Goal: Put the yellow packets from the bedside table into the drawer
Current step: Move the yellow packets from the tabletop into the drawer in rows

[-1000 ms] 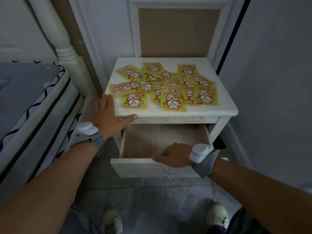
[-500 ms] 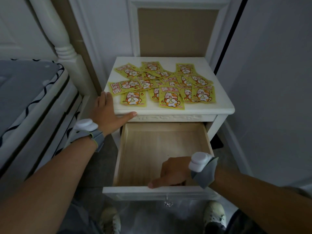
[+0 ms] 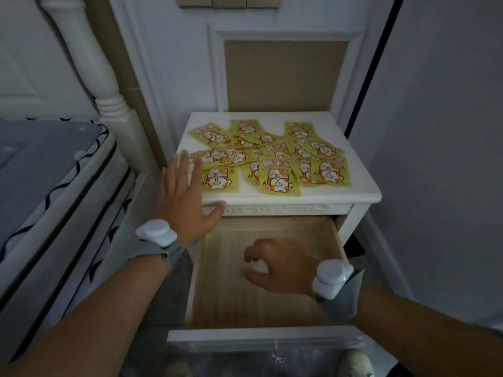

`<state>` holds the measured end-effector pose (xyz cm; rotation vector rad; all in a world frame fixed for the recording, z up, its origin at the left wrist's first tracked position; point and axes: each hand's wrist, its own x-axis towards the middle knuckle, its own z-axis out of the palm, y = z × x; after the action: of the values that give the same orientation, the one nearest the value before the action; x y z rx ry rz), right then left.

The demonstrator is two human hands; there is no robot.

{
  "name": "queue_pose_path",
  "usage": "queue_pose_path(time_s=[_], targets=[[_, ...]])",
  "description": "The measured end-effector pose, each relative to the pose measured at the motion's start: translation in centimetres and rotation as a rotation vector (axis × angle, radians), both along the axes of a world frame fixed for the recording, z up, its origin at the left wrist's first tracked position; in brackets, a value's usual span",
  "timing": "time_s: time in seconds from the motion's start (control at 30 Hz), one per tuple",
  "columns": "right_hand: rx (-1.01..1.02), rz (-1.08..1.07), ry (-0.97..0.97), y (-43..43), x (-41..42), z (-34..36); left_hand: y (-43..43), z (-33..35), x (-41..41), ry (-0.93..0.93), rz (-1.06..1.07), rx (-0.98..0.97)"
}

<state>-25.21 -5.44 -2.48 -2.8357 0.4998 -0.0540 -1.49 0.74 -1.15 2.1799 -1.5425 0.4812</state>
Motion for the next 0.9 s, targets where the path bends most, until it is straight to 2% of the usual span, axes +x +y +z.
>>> queue_pose_path(time_s=[0.1,0.23,0.43,0.53,0.9], targets=[[-0.127,-0.057,-0.271,-1.8,0.6,1.7,-0.3,0.6,-1.9,-0.04,-0.095,-0.027],[-0.212,-0.132,-0.441,-4.4,0.8,2.6,-0.8,0.5,-3.3,-0.107,-0.197,0.045],[-0.288,-0.27,-0.264,-7.4,1.4,1.6,-1.2,-1.3,-2.7,-0.019,-0.14,0.201],[-0.297,-0.32,-0.201,-8.1,1.6,1.2,-1.3,-0.8,-3.2,-0.046,-0.108,0.222],[-0.377,-0.268,-0.209,-6.7,1.5,1.6,0.5,0.4,-4.0,-0.184,-0.171,0.157]])
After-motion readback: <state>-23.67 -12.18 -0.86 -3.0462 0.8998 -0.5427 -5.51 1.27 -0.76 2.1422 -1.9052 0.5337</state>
